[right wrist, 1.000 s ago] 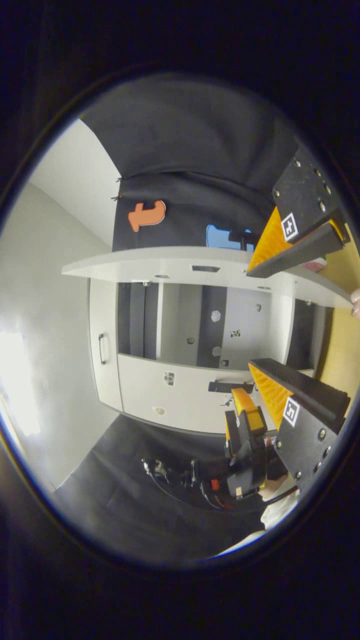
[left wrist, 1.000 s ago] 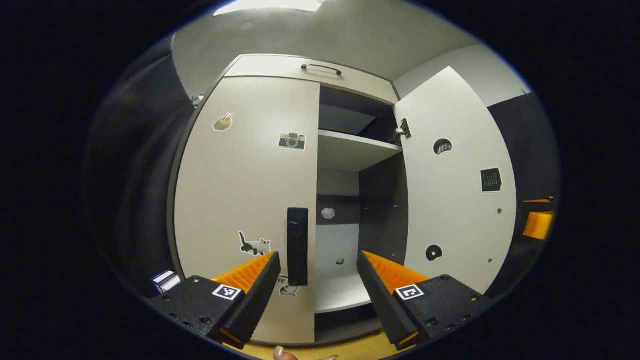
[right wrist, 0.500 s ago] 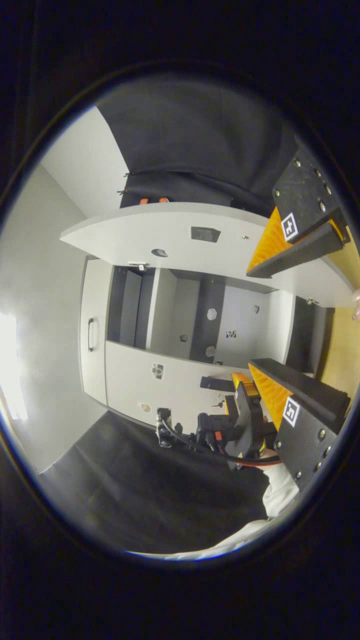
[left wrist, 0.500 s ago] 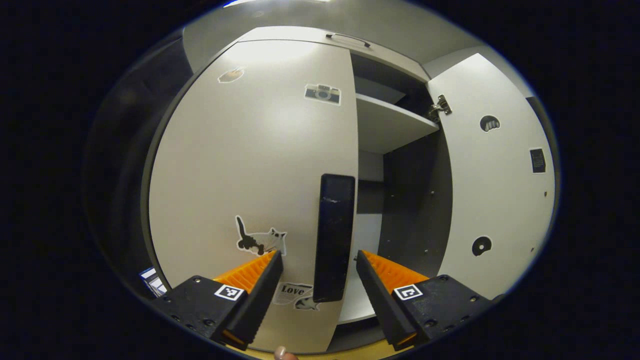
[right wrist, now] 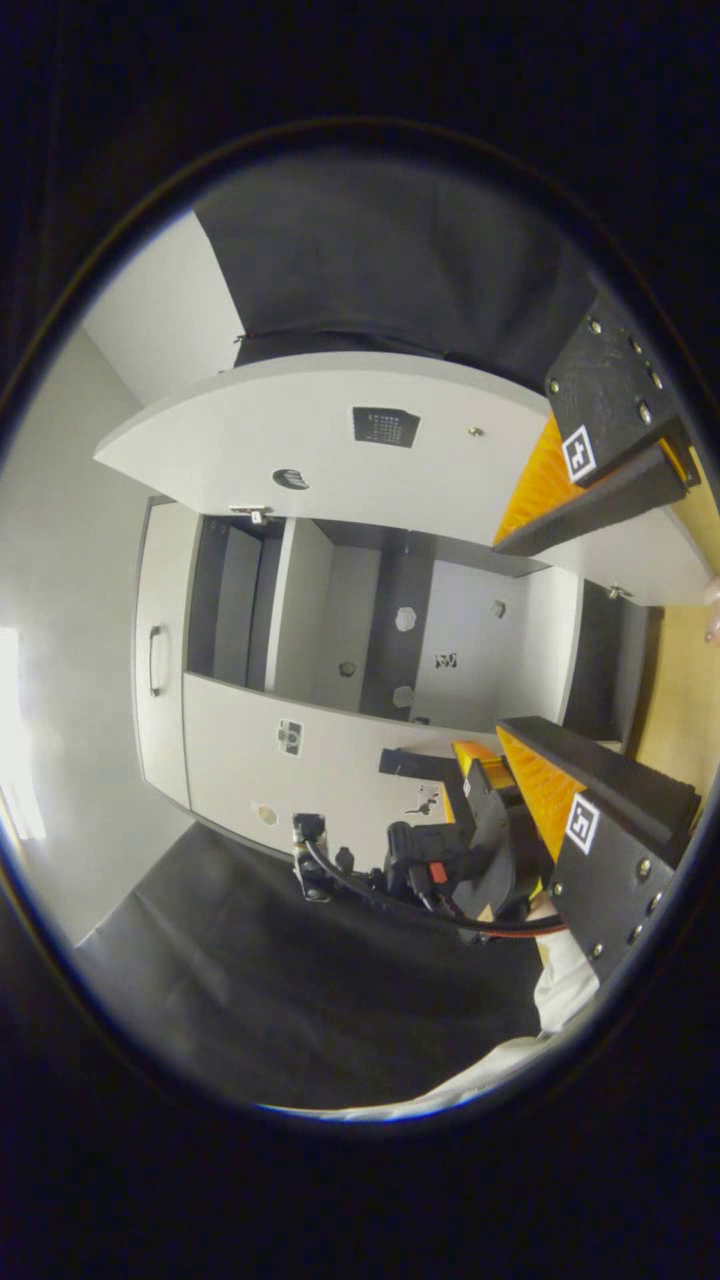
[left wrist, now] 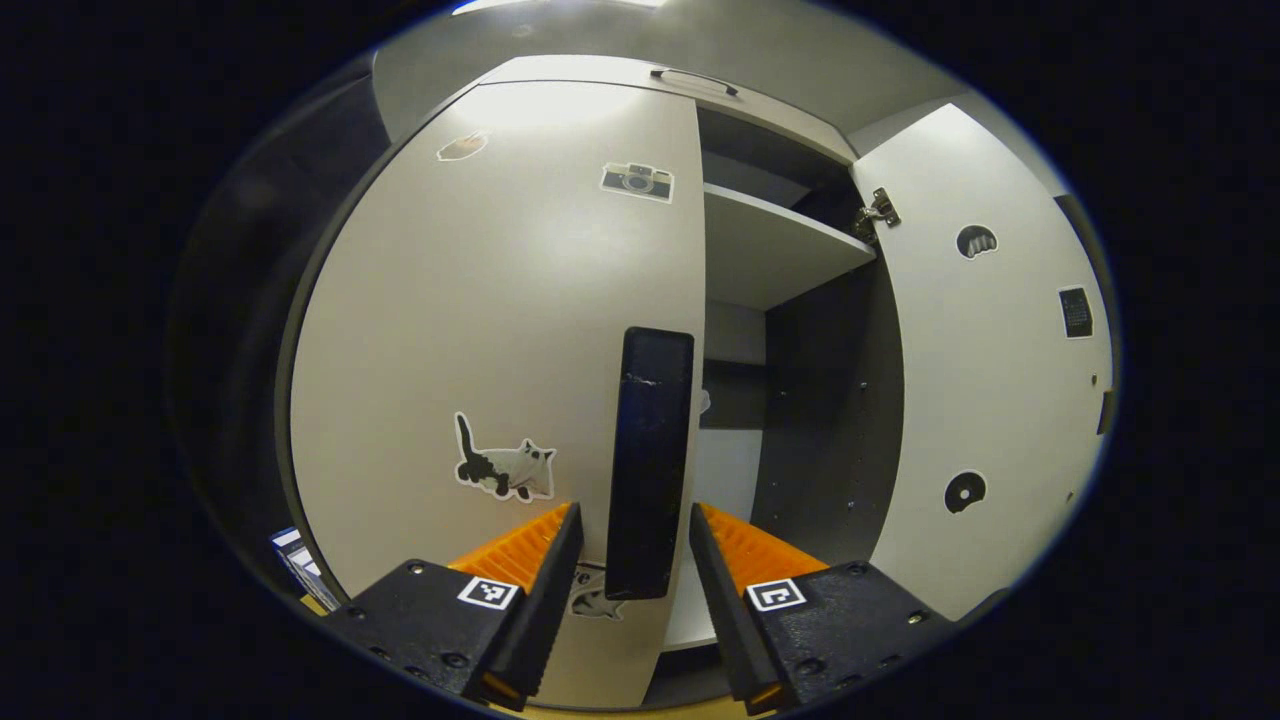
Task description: Open the right door of the double-door shoe cabinet with the right hand, and open the left door with the left hand.
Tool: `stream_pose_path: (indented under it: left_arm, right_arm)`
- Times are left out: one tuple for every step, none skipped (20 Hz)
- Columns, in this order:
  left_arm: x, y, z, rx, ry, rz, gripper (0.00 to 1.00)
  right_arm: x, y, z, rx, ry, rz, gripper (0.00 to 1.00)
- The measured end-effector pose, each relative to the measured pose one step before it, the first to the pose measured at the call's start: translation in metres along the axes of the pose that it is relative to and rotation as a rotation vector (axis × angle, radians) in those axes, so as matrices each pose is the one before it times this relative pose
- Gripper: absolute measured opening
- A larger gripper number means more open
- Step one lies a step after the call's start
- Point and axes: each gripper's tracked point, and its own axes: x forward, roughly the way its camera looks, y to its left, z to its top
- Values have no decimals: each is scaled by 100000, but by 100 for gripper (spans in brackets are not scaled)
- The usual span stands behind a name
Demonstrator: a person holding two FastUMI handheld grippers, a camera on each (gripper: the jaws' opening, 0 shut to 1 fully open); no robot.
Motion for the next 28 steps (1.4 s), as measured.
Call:
stream_pose_path:
  left_arm:
    - [-218, -281, -181, 395, 679, 21, 56]
    - [336, -29, -132, 1130, -425, 367, 46]
    - [-16, -112, 29, 1791, -88, 470, 40]
    - [-48, 76, -32, 1281, -214, 457, 38]
    - [40, -106, 37, 2, -192, -20, 38]
    - [18, 6, 72, -1016, -285, -617, 38]
    - [-33, -2, -91, -1279, 308, -913, 38]
    - [-8, -40, 46, -572, 325, -566, 37]
    - [5, -51, -119, 802, 818, -224, 36]
    - [-60, 36, -30, 1283, 190, 350, 34]
    - [79, 39, 29, -396, -550, 1380, 30]
    - [24, 44, 105, 26, -96, 1384, 27]
    - [-28, 38, -138, 233, 340, 681, 22]
    - [12, -39, 111, -61, -76, -107, 22]
    - [-27, -96, -139, 577, 634, -634, 20]
    - [-55, 30, 33, -148, 245, -173, 20]
    - [26, 26, -50, 146, 316, 223, 20]
    - [-72, -17, 71, 524, 336, 146, 19]
    - [-41, -97, -79, 532, 361, -771, 19]
    - [-290, -43, 55, -315, 296, -741, 19]
    - [-27, 15, 4, -538, 339, -882, 16]
    - [-165, -42, 102, -955, 412, -740, 16]
    - [-271, -55, -11, -510, 601, -619, 15]
    - [-371, -43, 70, 92, 353, -363, 15]
    - [-468, 5, 40, 694, 313, -370, 15]
    - [-684, 2, 92, 787, -71, -354, 15]
    - [-757, 15, -42, 577, -62, -317, 15]
    - [-776, 41, 139, 69, 524, -366, 15]
  right_arm:
    - [63, -114, 27, 153, -130, 132, 97]
    - [48, -142, 94, -31, -275, -47, 97]
    - [21, -179, 47, -5, -171, -124, 97]
    - [-56, -202, -70, 62, 60, -93, 97]
    - [-28, -216, -38, 189, 114, -94, 97]
    - [-30, -158, -75, 435, 207, -23, 97]
    - [2, -81, -4, 769, 113, 323, 97]
    - [-71, -26, 10, 861, -86, 376, 96]
    - [-155, -63, 61, 670, -259, 475, 96]
    - [-58, -82, 30, 229, -176, 243, 97]
    - [-114, -85, 77, -191, -295, 218, 97]
    - [-95, -29, 9, -409, -50, 182, 97]
    - [-212, -90, -34, -531, 184, 180, 97]
    - [-158, -138, -35, -531, 139, 33, 97]
    - [-204, -129, 23, -351, 11, 41, 97]
    - [-151, -70, 8, 40, -6, 222, 97]
    - [-178, -63, 62, 280, -61, 261, 96]
    - [-202, -81, 47, 232, -149, 268, 96]
    - [-242, -106, 94, 6, -118, 70, 97]
    - [-82, -153, -3, -178, -42, -121, 97]
    - [-153, -168, 36, -66, -21, -96, 96]
    - [-61, -83, 45, 272, -237, 189, 97]
    - [-115, 89, 94, 457, -254, 735, 97]
    - [-44, 188, 23, 329, -309, 872, 97]
    - [-83, 127, 18, -73, -162, 777, 96]
    - [140, 18, -108, -163, -142, 403, 96]
    - [42, 24, 6, 164, -170, 608, 97]
    - [388, 71, -160, 610, -182, 999, 96]
